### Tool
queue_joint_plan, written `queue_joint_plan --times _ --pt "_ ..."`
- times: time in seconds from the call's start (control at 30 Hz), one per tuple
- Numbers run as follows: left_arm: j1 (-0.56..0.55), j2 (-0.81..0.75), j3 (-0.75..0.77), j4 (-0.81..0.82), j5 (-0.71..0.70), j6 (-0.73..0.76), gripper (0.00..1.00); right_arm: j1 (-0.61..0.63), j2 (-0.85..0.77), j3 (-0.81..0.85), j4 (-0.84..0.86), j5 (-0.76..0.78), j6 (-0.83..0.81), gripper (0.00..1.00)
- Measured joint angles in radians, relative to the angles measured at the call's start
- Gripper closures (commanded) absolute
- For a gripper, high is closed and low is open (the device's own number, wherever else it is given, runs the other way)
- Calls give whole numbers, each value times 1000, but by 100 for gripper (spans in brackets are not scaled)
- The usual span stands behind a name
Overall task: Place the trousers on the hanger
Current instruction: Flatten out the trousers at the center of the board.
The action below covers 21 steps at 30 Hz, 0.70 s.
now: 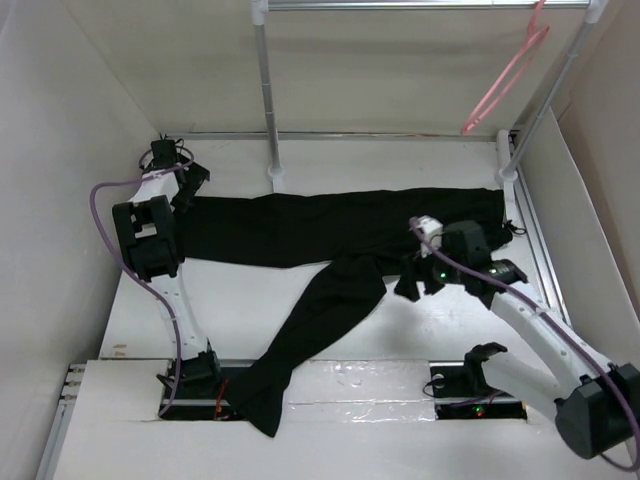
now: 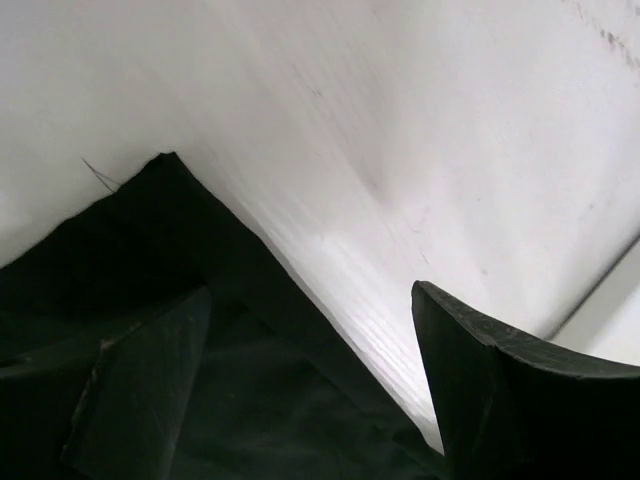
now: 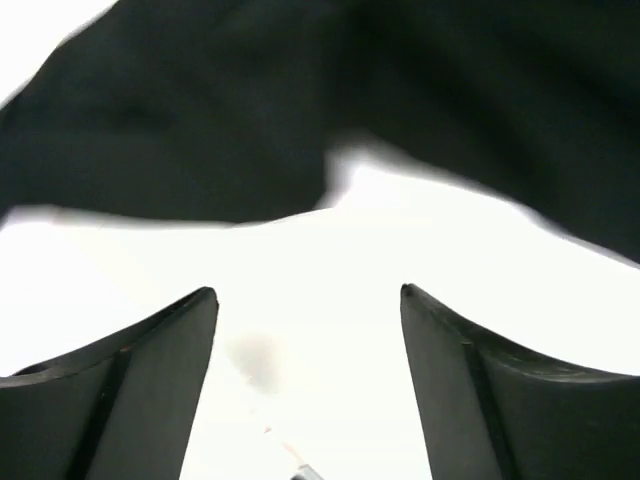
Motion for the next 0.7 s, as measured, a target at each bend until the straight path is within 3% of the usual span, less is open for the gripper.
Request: queue_joint_plan --times 0.1,0.2,0.3,0.43,0.57,0.7 --pt "-1 -11 3 -19 14 -2 17 194 48 -2 5 -33 12 8" --pt "-14 -101 -94 -7 43 -5 16 360 133 -19 103 -60 60 6" --pt "-50 -300 -248 -5 61 -5 15 496 273 2 164 -58 76 4" --pt "-109 -660 -402 18 90 -6 15 672 459 161 153 -10 13 5" --pt "-124 -987 -471 61 105 -5 15 807 600 337 214 10 -90 4" --pt "-120 -1165 -482 64 104 -5 15 862 773 446 277 8 -158 3"
